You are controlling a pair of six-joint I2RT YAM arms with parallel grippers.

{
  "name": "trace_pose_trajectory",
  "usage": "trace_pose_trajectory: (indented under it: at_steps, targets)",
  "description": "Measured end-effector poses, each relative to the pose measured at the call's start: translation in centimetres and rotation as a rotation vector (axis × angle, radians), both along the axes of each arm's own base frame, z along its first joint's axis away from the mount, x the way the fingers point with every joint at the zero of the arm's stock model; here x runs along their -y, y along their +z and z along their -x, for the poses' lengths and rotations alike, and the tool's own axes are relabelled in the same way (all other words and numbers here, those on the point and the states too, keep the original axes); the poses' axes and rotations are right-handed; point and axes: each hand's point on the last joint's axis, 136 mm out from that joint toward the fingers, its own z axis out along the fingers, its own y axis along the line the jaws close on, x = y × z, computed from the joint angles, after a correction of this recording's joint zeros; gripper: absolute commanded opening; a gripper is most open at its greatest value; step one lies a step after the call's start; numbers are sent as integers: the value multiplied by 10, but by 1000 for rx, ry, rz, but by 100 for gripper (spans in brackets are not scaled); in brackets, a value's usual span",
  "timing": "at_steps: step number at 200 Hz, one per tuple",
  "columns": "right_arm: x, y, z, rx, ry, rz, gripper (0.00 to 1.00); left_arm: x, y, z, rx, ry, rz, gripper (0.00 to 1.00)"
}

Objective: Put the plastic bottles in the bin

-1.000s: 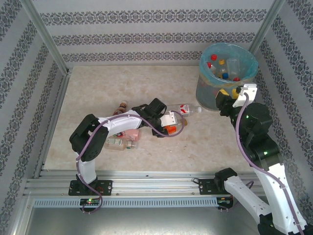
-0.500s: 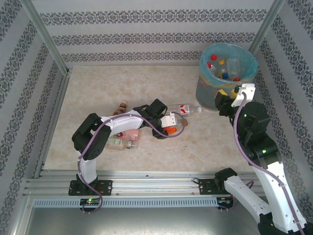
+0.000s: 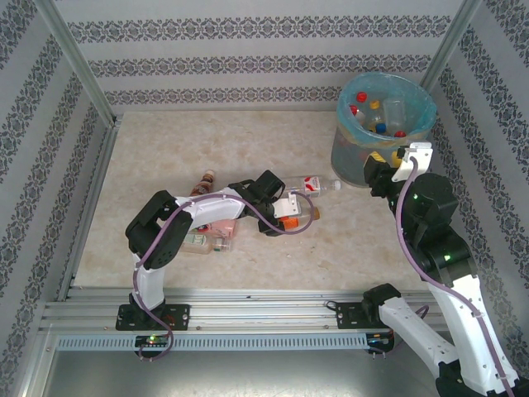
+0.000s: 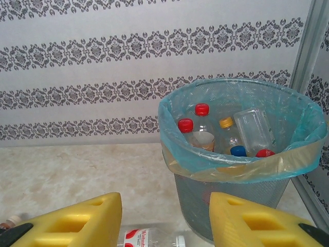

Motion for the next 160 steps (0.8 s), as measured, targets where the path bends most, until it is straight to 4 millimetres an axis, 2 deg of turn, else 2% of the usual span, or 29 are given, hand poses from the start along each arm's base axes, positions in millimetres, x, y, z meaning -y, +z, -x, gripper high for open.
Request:
trace_pose_trajectory:
  at_steps: [42,68,88,110,133,160]
  targets:
    - [-1,-2,-3,-10,1,4,48,-4,2,3,3,2,-2,47]
    - [-4,0,-6,-14,10,3,49,-12,21,12,24,8,29,45]
    - [-17,4,-7,-10,84,-9,50,-14,60,16,75,16,115,45]
    - [-42,8,-10,-11,210,-33,53,-11,119,17,165,22,271,45]
    - [-79,10,-17,-41,399,-89,60,-13,179,19,269,28,425,44]
    - [-119,4,-22,-107,602,-167,65,-15,228,23,365,26,547,41]
